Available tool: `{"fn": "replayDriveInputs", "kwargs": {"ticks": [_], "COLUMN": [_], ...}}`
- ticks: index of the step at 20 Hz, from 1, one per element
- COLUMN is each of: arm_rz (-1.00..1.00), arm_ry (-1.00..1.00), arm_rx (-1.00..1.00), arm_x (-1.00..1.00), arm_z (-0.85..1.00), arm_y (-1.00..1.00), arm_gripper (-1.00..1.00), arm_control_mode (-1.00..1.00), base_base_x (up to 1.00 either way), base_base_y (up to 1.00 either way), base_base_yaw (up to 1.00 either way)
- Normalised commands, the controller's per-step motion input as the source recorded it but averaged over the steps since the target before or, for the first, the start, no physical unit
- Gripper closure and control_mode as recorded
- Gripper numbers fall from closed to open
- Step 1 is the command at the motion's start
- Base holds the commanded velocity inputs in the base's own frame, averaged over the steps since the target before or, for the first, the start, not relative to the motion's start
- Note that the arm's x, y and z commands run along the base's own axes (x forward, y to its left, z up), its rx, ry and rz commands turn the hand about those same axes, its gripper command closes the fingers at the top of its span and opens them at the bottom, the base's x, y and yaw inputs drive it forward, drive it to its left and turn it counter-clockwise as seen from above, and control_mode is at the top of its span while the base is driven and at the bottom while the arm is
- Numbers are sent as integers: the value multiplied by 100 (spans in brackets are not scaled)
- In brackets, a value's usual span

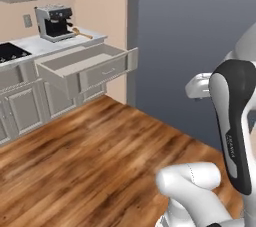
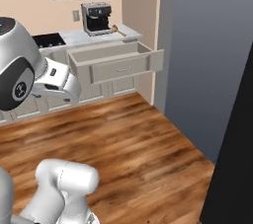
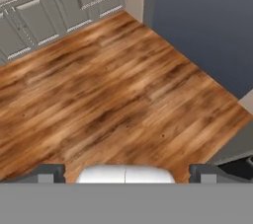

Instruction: Organize the utensils by type. Pick up the wooden spoons from the counter and place them in the open cabinet. Then pick up the metallic utensils from the counter and place them in the open drawer.

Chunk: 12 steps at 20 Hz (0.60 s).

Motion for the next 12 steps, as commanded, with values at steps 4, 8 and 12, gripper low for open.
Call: {"fn": "replayDriveInputs", "kwargs": {"ticks": [4,8,12], "arm_rz": [0,0,0], "arm_ry": [0,0,0], "arm_rx": [0,0,0], "arm_x": [0,0,0], "arm_z": [0,0,0], "arm_y": [0,0,0], "arm_gripper": [-100,-100,-100], "arm_control_mode": [100,100,100], "base_base_x": [76,80,73], "base_base_y": [0,0,0], "base_base_yaw": [0,0,0]}}
